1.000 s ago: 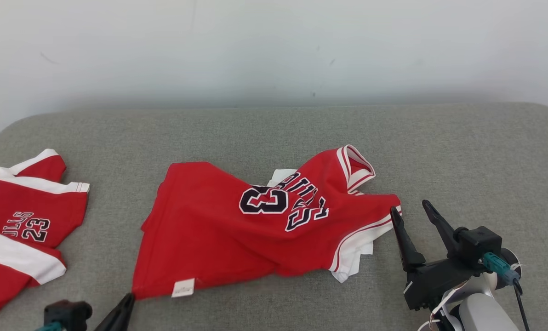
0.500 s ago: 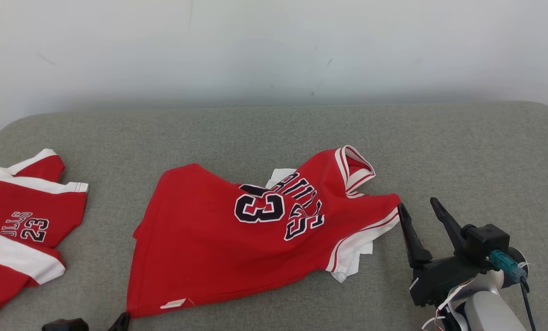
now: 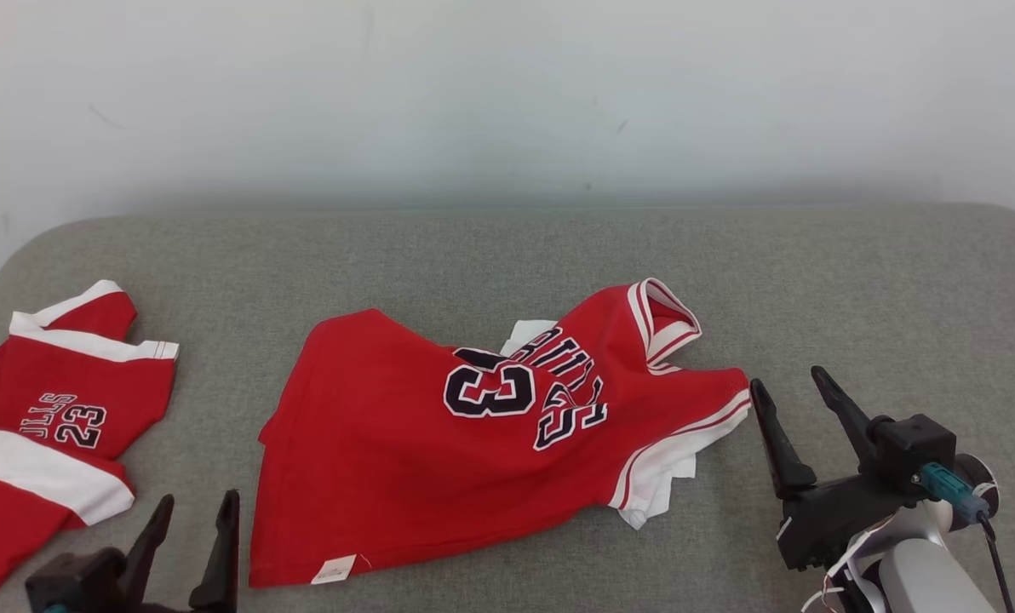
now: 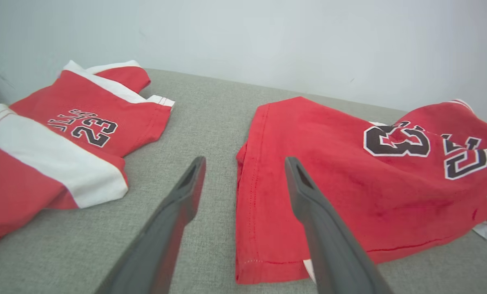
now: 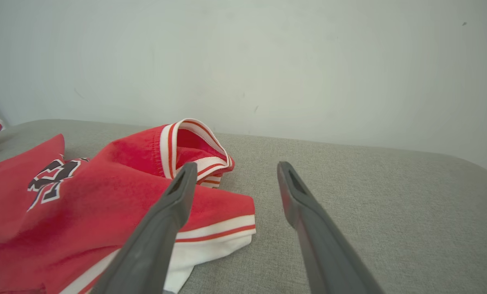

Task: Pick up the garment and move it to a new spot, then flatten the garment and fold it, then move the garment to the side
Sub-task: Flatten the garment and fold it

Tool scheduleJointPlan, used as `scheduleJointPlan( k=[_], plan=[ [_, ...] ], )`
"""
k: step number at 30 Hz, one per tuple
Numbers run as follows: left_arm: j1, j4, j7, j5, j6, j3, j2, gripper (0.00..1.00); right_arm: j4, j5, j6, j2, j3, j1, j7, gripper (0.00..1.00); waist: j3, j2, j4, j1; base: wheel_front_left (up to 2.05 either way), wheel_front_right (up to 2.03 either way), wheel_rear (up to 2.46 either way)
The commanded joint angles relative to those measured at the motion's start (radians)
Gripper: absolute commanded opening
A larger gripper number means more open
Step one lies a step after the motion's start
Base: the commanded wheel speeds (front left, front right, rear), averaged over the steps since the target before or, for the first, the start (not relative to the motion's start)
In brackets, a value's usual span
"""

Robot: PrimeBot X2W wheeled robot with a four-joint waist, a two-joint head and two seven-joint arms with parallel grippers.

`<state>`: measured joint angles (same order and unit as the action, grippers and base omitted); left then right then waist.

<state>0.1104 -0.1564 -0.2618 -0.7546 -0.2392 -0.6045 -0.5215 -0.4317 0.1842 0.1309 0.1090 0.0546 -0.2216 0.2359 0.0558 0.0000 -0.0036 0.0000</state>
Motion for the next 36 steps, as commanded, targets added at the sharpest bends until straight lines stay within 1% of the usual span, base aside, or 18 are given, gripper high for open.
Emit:
scheduleJointPlan(
  k=[1,8,9,10,17,22,23,28,36],
  plan=[
    [-0.037,0.019,-0.005,0.044,-0.002,0.044,0.014,1.0,0.003,0.004,0.0,0.012,0.004,0.007,-0.004,1.0,-0.008,0.0,0.001,0.0,0.0,0.0,0.0],
    [-0.122,0.093,-0.005,0.194,0.01,0.217,0.089,1.0,-0.003,0.018,0.0,0.018,-0.009,0.041,-0.037,1.0,-0.027,0.0,0.001,0.0,0.0,0.0,0.0],
    [-0.122,0.093,-0.005,0.194,0.01,0.217,0.089,1.0,-0.003,0.018,0.0,0.018,-0.009,0.041,-0.037,1.0,-0.027,0.0,0.001,0.0,0.0,0.0,0.0],
    [-0.131,0.106,-0.005,0.221,0.01,0.242,0.101,1.0,-0.006,0.018,0.0,0.016,-0.007,0.048,-0.045,1.0,-0.029,0.0,0.001,0.0,0.0,0.0,0.0],
    [-0.176,0.154,-0.005,0.343,0.055,0.365,0.191,1.0,-0.033,0.041,0.0,0.006,-0.01,0.072,-0.109,1.0,-0.037,0.0,0.008,0.0,0.0,0.0,0.0],
    [-0.196,0.177,-0.005,0.397,0.081,0.451,0.24,1.0,-0.043,0.048,0.0,0.003,-0.006,0.072,-0.139,1.0,-0.035,0.0,0.011,0.0,0.0,0.0,0.0],
    [-0.203,0.184,-0.005,0.408,0.092,0.485,0.258,1.0,-0.047,0.052,0.0,0.004,-0.004,0.071,-0.148,1.0,-0.034,0.0,0.014,0.0,0.0,0.0,0.0],
    [-0.206,0.181,-0.005,0.44,0.133,0.543,0.288,1.0,-0.07,0.068,0.0,0.002,0.022,0.062,-0.185,1.0,-0.03,0.0,0.025,0.0,0.0,0.0,0.0],
    [-0.194,0.149,-0.005,0.48,0.188,0.586,0.329,1.0,-0.11,0.084,0.0,0.004,0.054,0.038,-0.205,1.0,-0.028,0.0,0.047,0.0,0.0,0.0,0.0]
  ],
)
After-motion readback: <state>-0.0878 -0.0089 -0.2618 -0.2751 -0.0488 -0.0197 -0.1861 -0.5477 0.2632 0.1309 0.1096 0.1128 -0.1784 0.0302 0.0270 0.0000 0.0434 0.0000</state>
